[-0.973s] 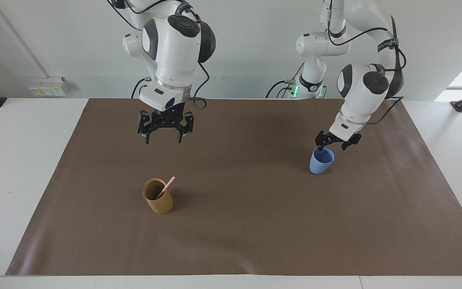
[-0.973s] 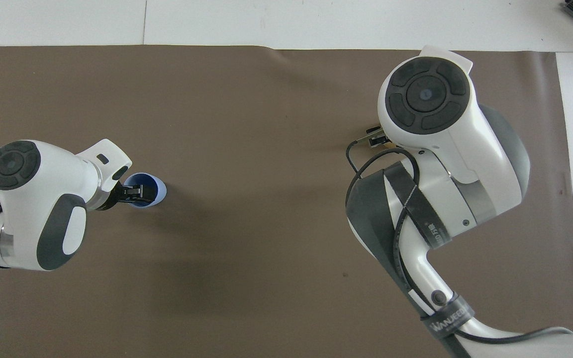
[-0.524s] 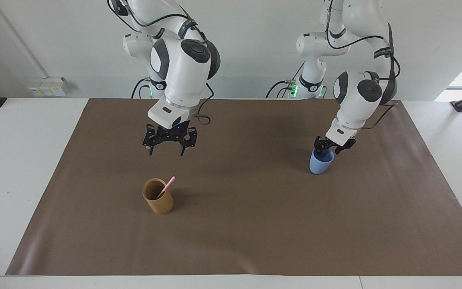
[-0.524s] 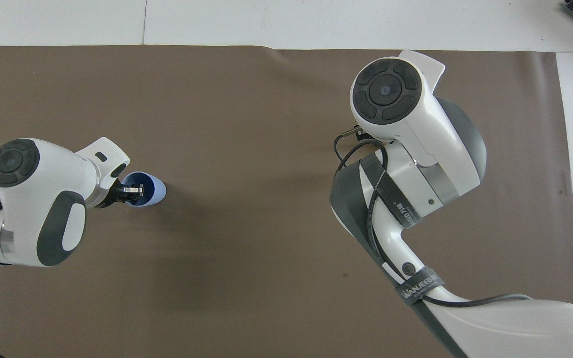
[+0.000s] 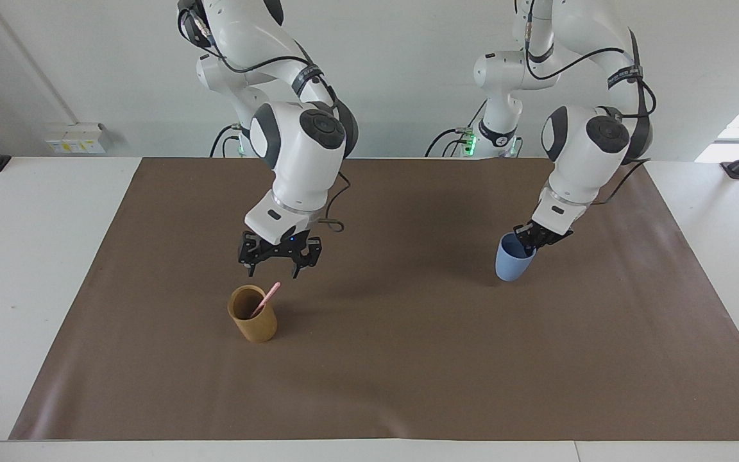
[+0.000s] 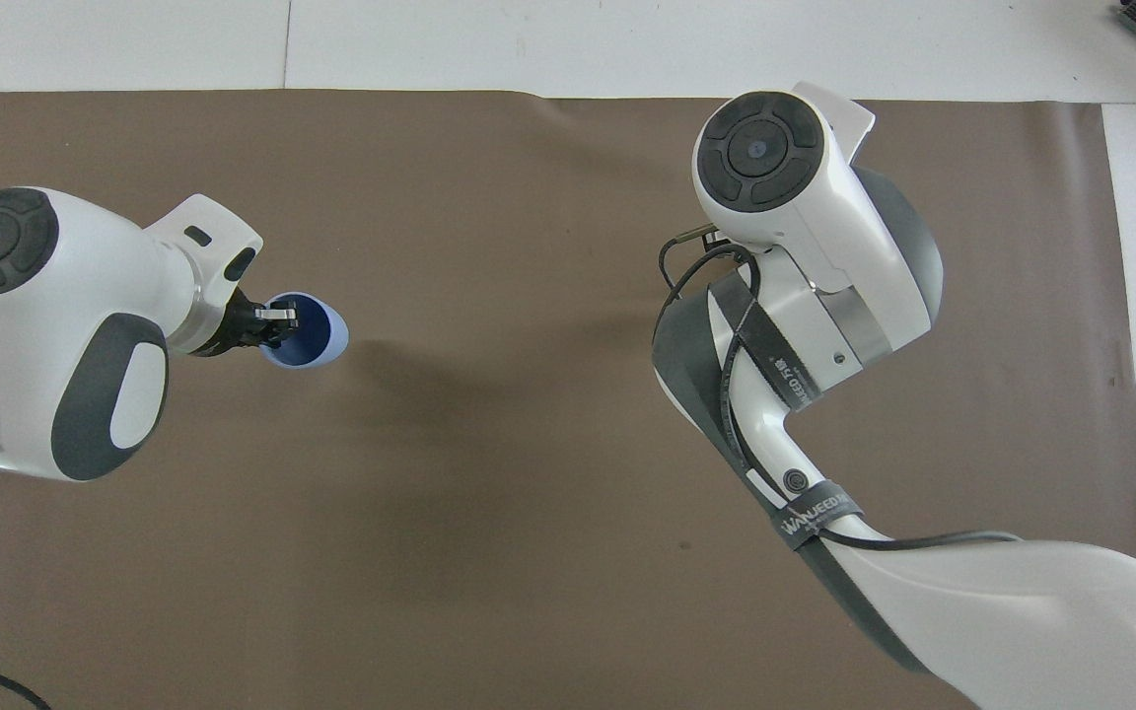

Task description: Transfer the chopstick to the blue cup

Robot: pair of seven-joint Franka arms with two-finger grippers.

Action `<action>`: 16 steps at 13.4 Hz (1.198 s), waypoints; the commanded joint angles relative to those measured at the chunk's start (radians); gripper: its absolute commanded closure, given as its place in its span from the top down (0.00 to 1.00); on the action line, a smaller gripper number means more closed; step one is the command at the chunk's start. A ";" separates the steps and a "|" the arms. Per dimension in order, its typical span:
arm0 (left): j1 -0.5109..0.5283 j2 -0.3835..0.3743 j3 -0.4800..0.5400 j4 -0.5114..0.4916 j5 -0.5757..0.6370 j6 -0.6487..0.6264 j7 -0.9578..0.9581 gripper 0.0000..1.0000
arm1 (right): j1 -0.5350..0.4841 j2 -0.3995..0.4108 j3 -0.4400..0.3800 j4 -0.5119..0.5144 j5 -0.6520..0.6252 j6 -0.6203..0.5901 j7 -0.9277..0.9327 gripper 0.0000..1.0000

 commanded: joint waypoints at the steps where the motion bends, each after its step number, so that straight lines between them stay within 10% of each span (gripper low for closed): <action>1: -0.129 0.070 0.008 0.123 0.019 -0.038 -0.165 0.00 | -0.008 0.022 0.004 0.027 -0.032 0.028 0.026 0.60; 8: -0.350 0.170 0.008 0.219 0.012 -0.046 -0.271 0.00 | 0.001 0.019 0.009 0.026 -0.058 0.060 0.043 0.37; 11: -0.363 0.204 0.008 0.219 0.014 -0.014 -0.279 0.00 | 0.000 0.012 0.012 0.023 -0.052 0.072 0.063 0.00; 16: -0.399 0.236 0.008 0.203 0.017 0.057 -0.334 0.00 | -0.051 -0.051 0.011 0.014 0.035 0.120 0.089 0.00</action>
